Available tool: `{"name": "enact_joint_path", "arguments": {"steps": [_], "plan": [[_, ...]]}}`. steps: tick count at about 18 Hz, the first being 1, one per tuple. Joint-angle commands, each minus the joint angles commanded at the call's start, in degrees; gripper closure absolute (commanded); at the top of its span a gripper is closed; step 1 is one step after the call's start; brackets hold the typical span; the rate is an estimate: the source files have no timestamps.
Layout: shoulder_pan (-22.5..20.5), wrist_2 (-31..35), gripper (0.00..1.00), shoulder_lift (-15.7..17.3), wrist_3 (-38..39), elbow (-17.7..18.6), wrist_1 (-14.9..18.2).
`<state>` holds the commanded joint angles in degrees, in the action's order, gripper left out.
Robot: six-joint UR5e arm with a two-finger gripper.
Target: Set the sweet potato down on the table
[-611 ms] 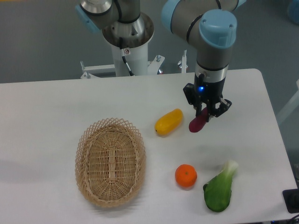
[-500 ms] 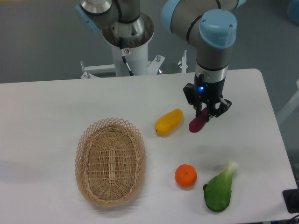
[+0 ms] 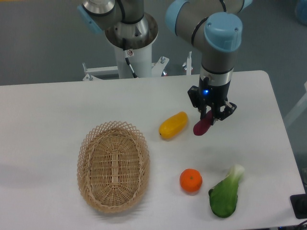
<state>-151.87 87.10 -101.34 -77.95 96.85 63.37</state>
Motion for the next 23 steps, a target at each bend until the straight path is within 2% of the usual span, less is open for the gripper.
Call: {"name": "enact_joint_path", "arguments": {"steps": [5, 6, 9, 10, 14, 19, 23], "plan": [[-2.5, 0.3, 0.68, 0.3, -5.8, 3.5, -0.7], [-2.5, 0.3, 0.68, 0.2, -6.7, 4.7, -1.7], [-2.9, 1.9, 0.68, -0.2, -7.2, 8.4, -8.7], [-2.9, 2.2, 0.68, -0.4, -7.2, 9.1, -9.6], [-2.9, 2.3, 0.68, -4.2, -7.1, 9.1, -10.4], [-3.0, 2.4, 0.68, -8.6, -6.5, 9.3, -13.8], [-2.9, 2.4, 0.68, -9.3, -6.4, 10.0, -14.4]]}}
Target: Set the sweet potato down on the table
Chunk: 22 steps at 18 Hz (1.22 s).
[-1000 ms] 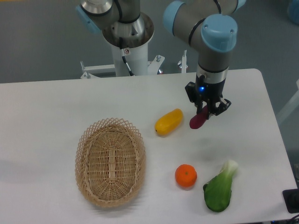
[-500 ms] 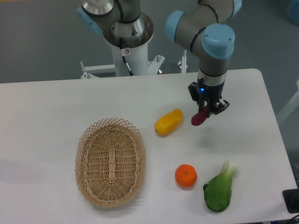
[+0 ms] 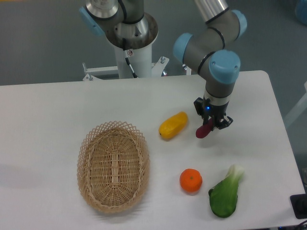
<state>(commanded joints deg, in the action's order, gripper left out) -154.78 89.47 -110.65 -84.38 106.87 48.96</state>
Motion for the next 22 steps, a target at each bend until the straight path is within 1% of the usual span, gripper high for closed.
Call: {"name": "enact_joint_path", "arguments": {"steps": [3, 7, 9, 11, 13, 14, 16, 18, 22], "plan": [[0.0, 0.0, 0.68, -0.7, 0.1, 0.0, -1.1], [0.0, 0.0, 0.66, -1.2, 0.1, -0.3, -1.1], [0.1, 0.0, 0.63, -1.2, 0.5, -0.3, -1.0], [0.1, 0.0, 0.45, -1.2, 0.8, -0.3, -1.0], [0.2, 0.0, 0.09, -1.1, 0.8, -0.7, -1.0], [0.3, 0.1, 0.0, -1.0, 1.0, -0.6, -0.8], [0.4, 0.1, 0.0, -0.6, 2.5, -0.9, -0.8], [0.4, -0.1, 0.0, 0.6, 4.3, -1.1, -1.0], [0.4, -0.2, 0.0, 2.1, 4.5, -4.7, -1.0]]}}
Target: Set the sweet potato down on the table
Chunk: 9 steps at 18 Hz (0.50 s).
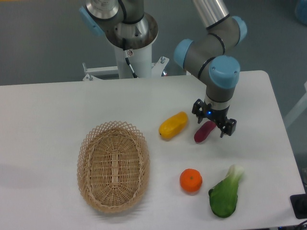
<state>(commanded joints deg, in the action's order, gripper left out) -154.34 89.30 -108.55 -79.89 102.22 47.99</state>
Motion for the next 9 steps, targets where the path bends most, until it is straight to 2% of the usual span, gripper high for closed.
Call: {"name": "enact_joint_path", "arguments": {"steps": [6, 9], "plan": [[-0.9, -0.3, 0.0, 1.9, -0.9, -7.1, 0.5], [-1.8, 0.1, 0.0, 2.9, -1.1, -10.1, 2.6]]}}
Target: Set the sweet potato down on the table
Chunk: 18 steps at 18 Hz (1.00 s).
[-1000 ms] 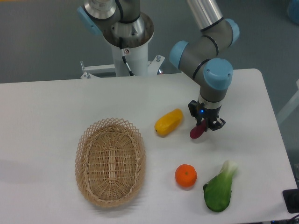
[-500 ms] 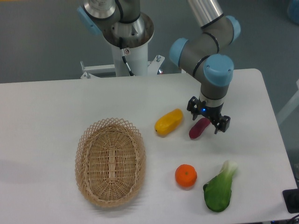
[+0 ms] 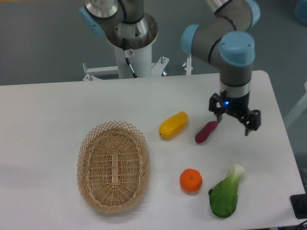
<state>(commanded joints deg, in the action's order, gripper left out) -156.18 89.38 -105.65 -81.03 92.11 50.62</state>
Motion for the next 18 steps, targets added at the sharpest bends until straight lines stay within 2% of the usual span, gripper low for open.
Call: {"name": "enact_joint_path", "arguments": {"steps": [3, 6, 14, 18], "plan": [[-1.4, 0.0, 0.0, 1.8, -3.1, -1.3, 5.3], [-3.1, -0.1, 0.0, 2.1, -9.7, -2.7, 9.5], [-7.5, -0.8, 0.0, 2.9, -17.4, -2.6, 10.0], [-8.3, -0.7, 0.0, 2.8, -17.8, -2.3, 10.0]]}}
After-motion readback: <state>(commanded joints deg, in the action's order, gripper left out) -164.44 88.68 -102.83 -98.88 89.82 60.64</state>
